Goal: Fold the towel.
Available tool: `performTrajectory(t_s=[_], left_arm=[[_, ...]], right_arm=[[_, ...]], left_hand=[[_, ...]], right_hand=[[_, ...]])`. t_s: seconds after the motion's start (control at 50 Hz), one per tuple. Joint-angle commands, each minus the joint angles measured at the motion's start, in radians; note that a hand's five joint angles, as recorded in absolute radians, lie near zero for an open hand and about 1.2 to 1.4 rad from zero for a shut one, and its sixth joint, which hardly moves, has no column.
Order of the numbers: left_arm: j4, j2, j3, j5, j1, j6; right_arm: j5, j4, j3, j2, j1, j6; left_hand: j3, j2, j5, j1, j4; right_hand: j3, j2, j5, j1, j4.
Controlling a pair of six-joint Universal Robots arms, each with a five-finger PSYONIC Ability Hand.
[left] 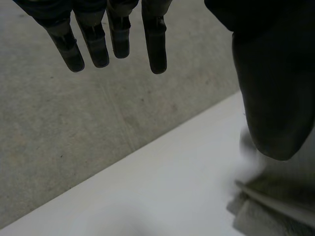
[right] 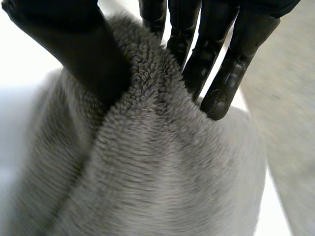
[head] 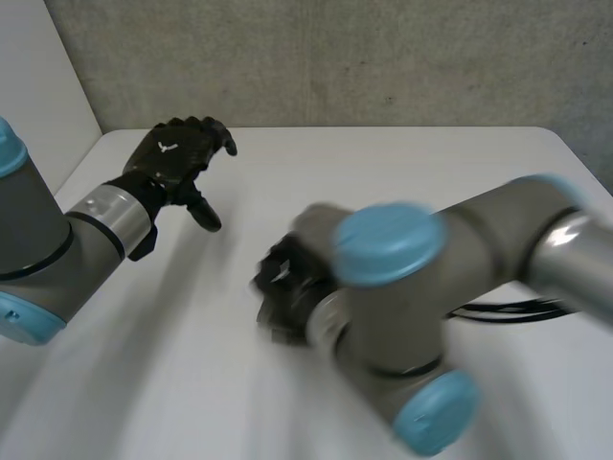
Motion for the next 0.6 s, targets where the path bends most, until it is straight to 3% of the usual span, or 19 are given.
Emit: performTrajectory(t_s=[0.02, 0.08, 0.2, 0.34, 0.6], left_arm=[[0.002, -0.010, 0.023, -0.012, 0.013, -0.128], [0.002, -0.021, 0.048, -0.013, 0.011, -0.152], [0.002, -0.053, 0.086, -0.013, -0.004, -0.167], [-0.006, -0.099, 0.127, -0.012, -0.076, -0.222], [-0.055, -0.127, 0.074, -0.016, -0.189, -0.231]], right_arm=[[0.100, 0.036, -0.090, 0.133, 0.089, 0.051], [0.138, 0.030, -0.087, 0.104, 0.066, 0.153], [0.114, 0.029, -0.038, -0.022, -0.016, 0.321], [0.004, 0.026, 0.129, -0.219, -0.170, 0.425], [-0.110, 0.007, 0.238, -0.232, -0.341, 0.586]], left_hand=[[-0.067, -0.062, -0.048, -0.062, -0.071], [-0.067, -0.062, -0.048, -0.062, -0.071], [-0.067, -0.062, -0.048, -0.062, -0.071], [-0.064, -0.059, -0.045, -0.059, -0.068], [-0.064, -0.059, -0.045, -0.059, -0.068]], right_hand=[[-0.919, -0.906, -0.933, -0.918, -0.939], [-0.919, -0.906, -0.933, -0.918, -0.939], [-0.919, -0.906, -0.933, -0.918, -0.939], [-0.919, -0.906, -0.933, -0.918, -0.939], [-0.919, -0.906, -0.933, -0.918, -0.939]])
